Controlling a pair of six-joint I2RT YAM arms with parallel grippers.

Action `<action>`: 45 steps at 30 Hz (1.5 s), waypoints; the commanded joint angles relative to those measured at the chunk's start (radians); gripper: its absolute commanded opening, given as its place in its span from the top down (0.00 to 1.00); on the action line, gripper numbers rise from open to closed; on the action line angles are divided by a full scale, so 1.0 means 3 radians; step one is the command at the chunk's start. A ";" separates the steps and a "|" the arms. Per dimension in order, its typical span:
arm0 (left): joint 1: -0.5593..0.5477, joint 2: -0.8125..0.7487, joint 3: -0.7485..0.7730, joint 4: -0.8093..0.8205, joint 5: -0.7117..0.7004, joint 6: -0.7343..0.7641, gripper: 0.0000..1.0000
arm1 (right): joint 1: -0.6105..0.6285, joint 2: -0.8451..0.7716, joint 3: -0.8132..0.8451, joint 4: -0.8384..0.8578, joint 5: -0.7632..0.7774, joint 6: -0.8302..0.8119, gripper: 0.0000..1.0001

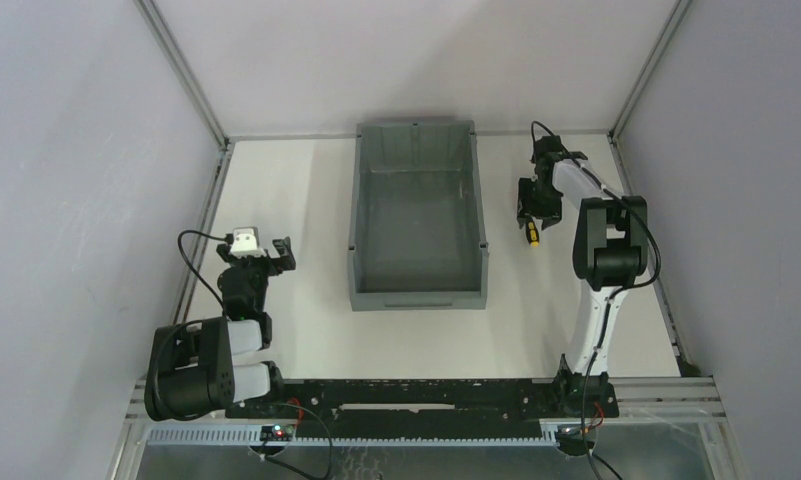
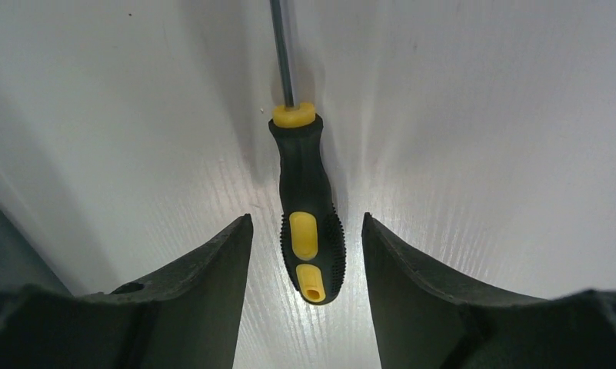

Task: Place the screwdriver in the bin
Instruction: Pick up the screwdriver from the center of the board.

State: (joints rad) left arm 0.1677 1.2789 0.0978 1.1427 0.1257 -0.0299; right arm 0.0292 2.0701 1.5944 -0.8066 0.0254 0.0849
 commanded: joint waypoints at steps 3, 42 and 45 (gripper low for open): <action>-0.0010 -0.0040 0.0130 0.0136 -0.0020 -0.0039 0.00 | 0.0020 0.0073 0.0136 0.0045 0.0079 0.0069 0.40; -0.0014 -0.0039 0.0129 0.0138 -0.0020 -0.0041 0.00 | -0.0280 -0.0315 -0.0201 0.0180 -0.0855 0.0264 0.87; -0.0011 -0.0040 0.0129 0.0138 -0.0020 -0.0042 0.00 | -0.0362 -0.0414 -0.0255 0.0244 -0.1102 0.0363 0.87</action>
State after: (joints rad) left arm 0.1677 1.2789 0.0978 1.1427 0.1257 -0.0299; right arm -0.0509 2.0460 1.5280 -0.7761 -0.1791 0.1379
